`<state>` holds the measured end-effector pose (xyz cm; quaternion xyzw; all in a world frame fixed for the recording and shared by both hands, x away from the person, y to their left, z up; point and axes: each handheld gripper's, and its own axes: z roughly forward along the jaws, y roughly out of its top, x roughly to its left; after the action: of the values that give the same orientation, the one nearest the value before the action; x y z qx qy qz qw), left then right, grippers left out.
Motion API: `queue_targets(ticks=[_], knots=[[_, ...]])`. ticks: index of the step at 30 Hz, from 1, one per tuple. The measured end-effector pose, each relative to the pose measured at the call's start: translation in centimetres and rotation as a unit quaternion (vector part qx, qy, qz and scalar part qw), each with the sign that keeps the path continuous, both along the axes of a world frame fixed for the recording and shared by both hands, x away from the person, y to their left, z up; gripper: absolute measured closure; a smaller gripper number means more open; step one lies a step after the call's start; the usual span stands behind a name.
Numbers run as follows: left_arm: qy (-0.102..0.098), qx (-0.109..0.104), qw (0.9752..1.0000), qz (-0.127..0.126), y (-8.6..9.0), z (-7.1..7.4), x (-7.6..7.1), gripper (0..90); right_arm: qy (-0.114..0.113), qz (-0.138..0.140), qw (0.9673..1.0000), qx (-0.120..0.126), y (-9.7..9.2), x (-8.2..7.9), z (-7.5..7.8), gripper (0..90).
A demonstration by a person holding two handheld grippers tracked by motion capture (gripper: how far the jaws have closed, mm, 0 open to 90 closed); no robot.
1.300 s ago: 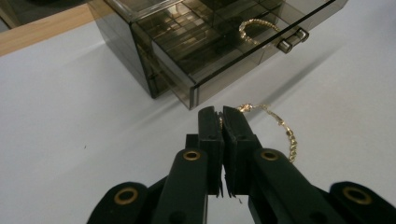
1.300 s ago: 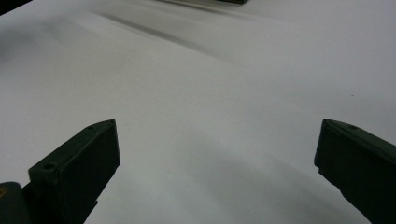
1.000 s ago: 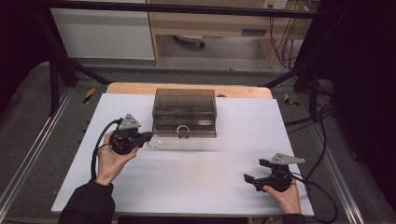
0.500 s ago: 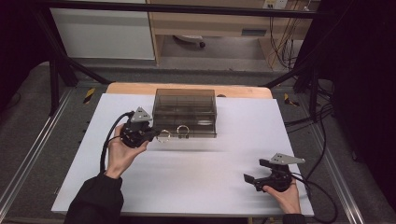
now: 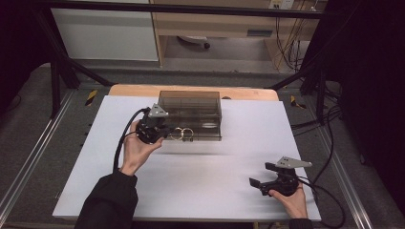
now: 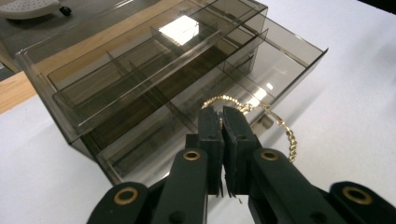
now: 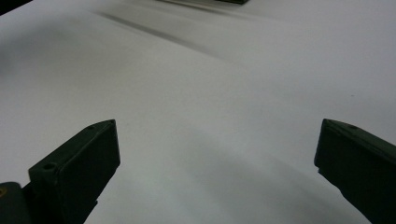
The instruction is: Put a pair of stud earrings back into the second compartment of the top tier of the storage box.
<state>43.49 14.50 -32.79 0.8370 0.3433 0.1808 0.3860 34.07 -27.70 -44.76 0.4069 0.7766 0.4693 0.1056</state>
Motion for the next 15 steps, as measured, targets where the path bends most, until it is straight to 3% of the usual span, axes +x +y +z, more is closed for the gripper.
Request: queue_targets(ticks=[15], knots=[[-0.007, 0.019, 0.9997, 0.015, -2.5, -1.7, 2.6, 86.4, 0.0, 0.0, 1.0, -0.001, 0.0, 0.0, 0.0, 0.7]])
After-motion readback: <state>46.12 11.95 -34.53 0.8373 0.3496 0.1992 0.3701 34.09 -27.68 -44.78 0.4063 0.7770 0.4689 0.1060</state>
